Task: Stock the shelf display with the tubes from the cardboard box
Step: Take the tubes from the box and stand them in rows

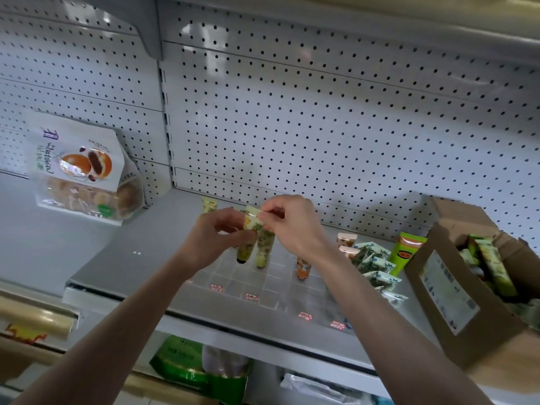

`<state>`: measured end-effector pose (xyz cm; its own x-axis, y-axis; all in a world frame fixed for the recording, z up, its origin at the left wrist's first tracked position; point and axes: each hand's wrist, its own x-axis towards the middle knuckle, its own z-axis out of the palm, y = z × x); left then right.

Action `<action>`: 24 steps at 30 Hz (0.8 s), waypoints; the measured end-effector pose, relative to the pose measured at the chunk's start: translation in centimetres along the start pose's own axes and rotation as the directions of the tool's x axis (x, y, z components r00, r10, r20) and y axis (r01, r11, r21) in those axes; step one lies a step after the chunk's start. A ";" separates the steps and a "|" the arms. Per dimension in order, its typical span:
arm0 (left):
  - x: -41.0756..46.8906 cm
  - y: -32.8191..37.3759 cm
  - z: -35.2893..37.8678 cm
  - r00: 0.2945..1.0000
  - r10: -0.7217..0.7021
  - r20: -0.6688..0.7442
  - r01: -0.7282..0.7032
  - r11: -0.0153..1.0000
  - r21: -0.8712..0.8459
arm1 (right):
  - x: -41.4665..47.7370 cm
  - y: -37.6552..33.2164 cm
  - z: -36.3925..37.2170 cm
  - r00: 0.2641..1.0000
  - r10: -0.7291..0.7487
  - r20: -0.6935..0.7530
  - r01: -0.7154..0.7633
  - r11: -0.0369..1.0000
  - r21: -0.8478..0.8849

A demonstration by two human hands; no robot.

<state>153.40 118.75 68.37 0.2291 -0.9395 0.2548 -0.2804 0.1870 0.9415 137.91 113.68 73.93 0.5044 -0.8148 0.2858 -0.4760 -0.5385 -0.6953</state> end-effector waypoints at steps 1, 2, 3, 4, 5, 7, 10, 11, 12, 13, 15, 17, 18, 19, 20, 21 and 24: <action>0.2 -0.2 -0.6 1.000 -0.005 -0.012 0.005 1.000 0.010 | 0.3 -0.3 0.5 1.000 -0.006 0.005 0.006 1.000 0.001; 0.3 -0.4 -1.2 1.000 -0.003 -0.022 0.004 1.000 0.029 | 0.6 -0.5 1.1 1.000 -0.010 0.012 0.010 1.000 0.008; 0.4 -0.6 -1.8 1.000 0.001 -0.028 0.000 0.999 0.045 | 0.9 -0.7 1.7 1.000 -0.011 0.019 0.011 1.000 0.022; 0.4 -0.8 -2.4 0.999 0.009 -0.031 -0.008 0.999 0.054 | 1.1 -0.8 2.3 1.000 -0.011 0.023 0.010 0.999 0.039; 0.4 -1.0 -3.0 0.999 0.017 -0.039 -0.014 0.998 0.062 | 1.4 -1.0 2.9 1.000 -0.009 0.024 0.007 0.998 0.055; 0.3 -1.6 -4.1 0.996 0.028 -0.081 -0.021 0.996 0.086 | 1.9 -1.3 4.2 1.000 -0.009 0.018 0.008 0.996 0.088; 0.3 -2.6 -5.7 0.992 0.026 -0.122 -0.011 0.992 0.122 | 2.8 -1.7 6.2 1.000 -0.017 0.020 0.015 0.995 0.103; 0.4 -2.9 -6.2 0.991 0.025 -0.131 -0.008 0.991 0.131 | 3.0 -1.9 6.8 1.000 -0.020 0.019 0.018 0.994 0.108; 0.5 -3.2 -6.6 0.990 0.024 -0.142 -0.005 0.991 0.134 | 3.2 -2.0 7.3 1.000 -0.023 0.016 0.021 0.993 0.114; 0.6 -3.4 -7.0 0.988 0.025 -0.152 -0.004 0.990 0.138 | 3.5 -2.2 7.8 1.000 -0.025 0.013 0.024 0.993 0.118; 1.0 -3.9 -7.6 0.986 0.029 -0.164 -0.004 0.989 0.150 | 4.1 -2.4 8.4 1.000 -0.027 0.005 0.026 0.993 0.115; 1.3 -4.5 -7.9 0.985 0.019 -0.173 0.009 0.987 0.159 | 4.5 -2.5 9.0 1.000 -0.027 -0.003 0.027 0.996 0.091; 1.4 -4.9 -8.0 0.984 0.013 -0.176 0.016 0.987 0.162 | 4.7 -2.5 9.2 1.000 -0.026 -0.006 0.026 0.997 0.077; 1.6 -5.2 -8.1 0.984 0.006 -0.178 0.024 0.986 0.164 | 4.9 -2.5 9.4 1.000 -0.025 -0.008 0.025 0.998 0.064; 1.7 -5.5 -8.0 0.985 -0.001 -0.175 0.030 0.986 0.166 | 5.0 -2.4 9.5 1.000 -0.022 -0.011 0.023 0.998 0.055; 1.8 -5.8 -8.0 0.986 -0.008 -0.168 0.036 0.985 0.168 | 5.1 -2.3 9.7 1.000 -0.017 -0.014 0.018 0.999 0.049; 2.2 -6.5 -8.0 0.988 -0.010 -0.156 0.038 0.984 0.173 | 5.4 -2.1 9.9 1.000 -0.011 -0.024 0.012 1.000 0.028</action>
<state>163.22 117.74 64.56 0.3745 -0.8851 0.2763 -0.4284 0.0991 0.8981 148.74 112.56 70.40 0.4918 -0.8139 0.3093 -0.4494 -0.5415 -0.7104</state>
